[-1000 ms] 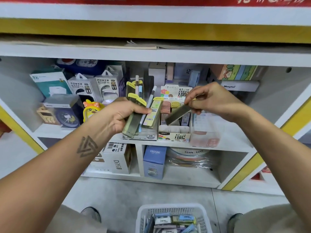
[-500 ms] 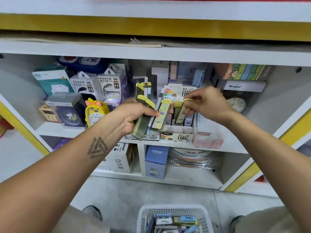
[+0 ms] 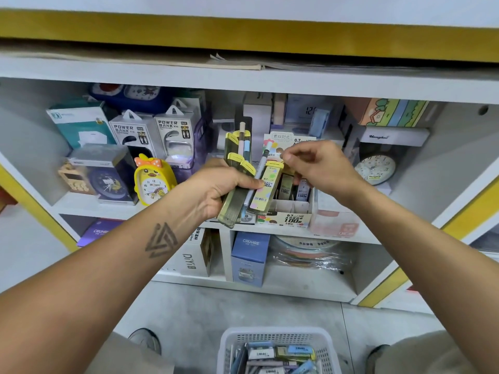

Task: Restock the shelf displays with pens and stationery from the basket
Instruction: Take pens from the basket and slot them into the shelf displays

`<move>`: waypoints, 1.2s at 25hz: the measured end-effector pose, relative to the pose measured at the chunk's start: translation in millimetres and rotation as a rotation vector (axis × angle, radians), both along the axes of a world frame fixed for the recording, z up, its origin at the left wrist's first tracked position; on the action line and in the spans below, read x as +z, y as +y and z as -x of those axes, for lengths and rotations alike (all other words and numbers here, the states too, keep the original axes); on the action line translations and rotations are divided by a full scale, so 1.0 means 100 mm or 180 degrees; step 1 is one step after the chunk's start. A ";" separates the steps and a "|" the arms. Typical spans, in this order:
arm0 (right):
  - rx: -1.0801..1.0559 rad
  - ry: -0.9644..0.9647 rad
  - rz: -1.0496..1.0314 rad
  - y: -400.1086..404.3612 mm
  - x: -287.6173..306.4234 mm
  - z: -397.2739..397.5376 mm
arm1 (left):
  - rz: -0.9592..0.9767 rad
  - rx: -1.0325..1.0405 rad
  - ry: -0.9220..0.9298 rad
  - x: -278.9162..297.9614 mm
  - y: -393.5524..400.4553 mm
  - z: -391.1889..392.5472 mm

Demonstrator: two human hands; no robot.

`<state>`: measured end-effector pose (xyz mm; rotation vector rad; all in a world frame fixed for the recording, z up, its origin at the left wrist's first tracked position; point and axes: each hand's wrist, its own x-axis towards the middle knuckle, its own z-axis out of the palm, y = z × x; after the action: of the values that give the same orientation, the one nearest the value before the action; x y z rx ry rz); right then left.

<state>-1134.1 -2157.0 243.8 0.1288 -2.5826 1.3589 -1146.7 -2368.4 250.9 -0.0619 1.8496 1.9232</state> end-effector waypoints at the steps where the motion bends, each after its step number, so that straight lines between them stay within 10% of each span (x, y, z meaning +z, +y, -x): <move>1: 0.0135 -0.0296 0.0546 -0.05 0.02 -0.03 | 0.0000 -0.0011 0.0020 -0.01 0.02 -0.01; 8: -0.0186 -0.0105 0.0995 0.05 0.15 -0.06 | -0.0039 0.0250 0.0164 -0.03 0.02 0.03; 21: -0.0038 0.0907 -0.2088 0.10 -0.15 -0.01 | -0.0017 -0.0044 0.0146 -0.10 0.06 -0.04; 26: -0.0129 -0.0191 0.0934 -0.04 -0.02 -0.04 | -0.0114 -0.0340 0.0107 -0.11 0.10 -0.08; 30: -0.0066 -0.0360 0.1712 0.01 0.07 -0.08 | -0.0313 -0.0538 0.0015 -0.11 0.15 -0.11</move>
<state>-1126.4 -2156.3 251.1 -0.0657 -2.1909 2.0412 -1135.4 -2353.4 239.9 0.1269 1.7023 1.8940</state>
